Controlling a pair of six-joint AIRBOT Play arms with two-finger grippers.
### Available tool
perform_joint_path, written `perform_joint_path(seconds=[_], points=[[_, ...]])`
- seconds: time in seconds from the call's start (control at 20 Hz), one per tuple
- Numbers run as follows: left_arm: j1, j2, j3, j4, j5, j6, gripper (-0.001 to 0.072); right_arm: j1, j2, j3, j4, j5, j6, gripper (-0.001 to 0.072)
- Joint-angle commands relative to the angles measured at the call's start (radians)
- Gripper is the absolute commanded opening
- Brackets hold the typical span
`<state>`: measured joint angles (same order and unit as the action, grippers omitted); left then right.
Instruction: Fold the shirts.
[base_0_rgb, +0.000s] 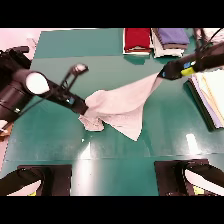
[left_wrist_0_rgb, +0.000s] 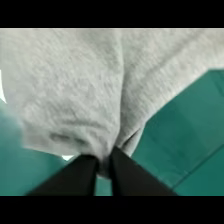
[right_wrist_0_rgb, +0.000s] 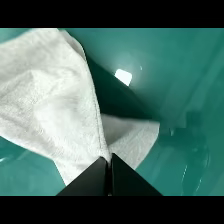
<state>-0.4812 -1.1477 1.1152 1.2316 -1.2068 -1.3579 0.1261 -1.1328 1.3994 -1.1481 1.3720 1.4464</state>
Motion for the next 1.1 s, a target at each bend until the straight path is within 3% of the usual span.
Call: perform_joint_path(seconds=[0.0,0.15,0.35,0.55,0.8,1.05], points=[[-0.001,-0.006,-0.108,-0.143,0.018,0.035,0.0492,-0.001,-0.005,-0.127,-0.001,-0.046,0.003,0.0011],[0.031,0.027,-0.038,-0.117,0.006,0.03,0.0496,-0.001,-0.005,-0.153,-0.003,-0.047,0.003,0.0011],[0.233,0.152,0.077,-0.036,-0.006,-0.007,0.0496,-0.001,0.014,-0.151,-0.005,-0.074,0.003,0.0011],[0.338,0.172,-0.035,0.021,-0.085,-0.083,0.0495,-0.001,0.023,-0.151,-0.004,-0.102,0.002,0.0011],[0.337,0.172,-0.402,-0.163,0.103,-0.079,0.0495,-0.001,0.023,-0.151,-0.004,-0.106,0.002,0.0011],[0.337,0.172,-0.595,-0.386,0.256,0.018,0.0495,-0.001,0.023,-0.151,-0.003,-0.116,0.003,0.0011]])
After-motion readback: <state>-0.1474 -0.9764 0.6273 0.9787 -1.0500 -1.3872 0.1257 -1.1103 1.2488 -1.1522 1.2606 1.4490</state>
